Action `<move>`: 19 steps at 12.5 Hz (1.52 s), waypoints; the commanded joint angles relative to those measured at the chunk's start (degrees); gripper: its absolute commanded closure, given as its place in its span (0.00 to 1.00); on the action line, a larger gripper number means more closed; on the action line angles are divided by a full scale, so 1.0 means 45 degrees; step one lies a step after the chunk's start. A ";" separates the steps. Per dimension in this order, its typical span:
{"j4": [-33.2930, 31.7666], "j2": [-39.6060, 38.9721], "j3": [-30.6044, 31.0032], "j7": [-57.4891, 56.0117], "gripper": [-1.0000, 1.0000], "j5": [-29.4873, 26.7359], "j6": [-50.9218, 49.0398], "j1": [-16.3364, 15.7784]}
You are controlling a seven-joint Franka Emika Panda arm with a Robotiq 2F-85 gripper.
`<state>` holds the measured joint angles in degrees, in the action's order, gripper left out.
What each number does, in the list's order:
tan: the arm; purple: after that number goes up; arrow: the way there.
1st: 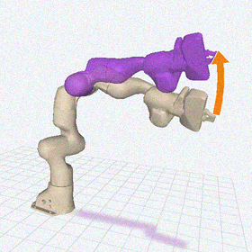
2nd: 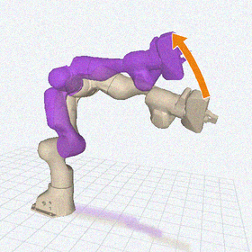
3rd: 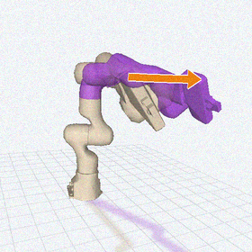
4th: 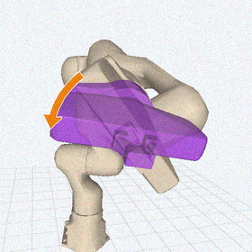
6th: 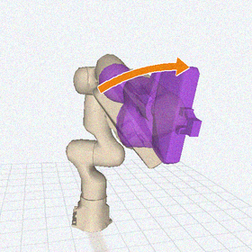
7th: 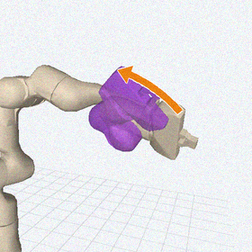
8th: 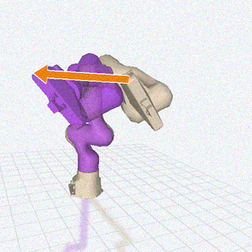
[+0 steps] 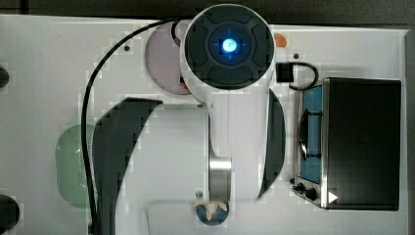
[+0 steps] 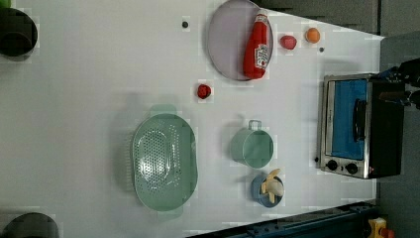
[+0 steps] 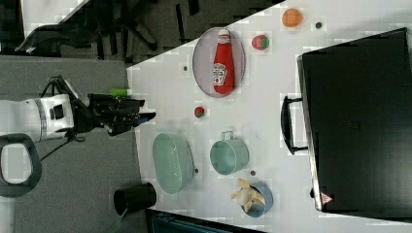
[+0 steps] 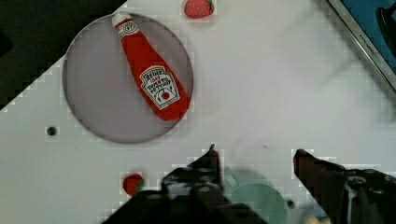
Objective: Flap open oven.
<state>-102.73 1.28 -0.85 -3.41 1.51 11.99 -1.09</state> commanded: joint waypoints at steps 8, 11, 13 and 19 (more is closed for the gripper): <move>-0.1958 0.4355 -0.0670 0.1390 0.31 0.0120 -0.2646 0.0143; -0.2022 0.4352 -0.0719 0.1390 0.66 0.0122 -0.2654 0.0146; -0.2262 0.4336 -0.0801 0.1318 0.82 0.0186 -0.2630 0.0161; -0.3037 0.3851 -0.1503 -0.2557 0.83 0.0479 -0.1615 0.0209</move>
<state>-116.16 18.66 -6.38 -8.95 3.27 4.84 -1.19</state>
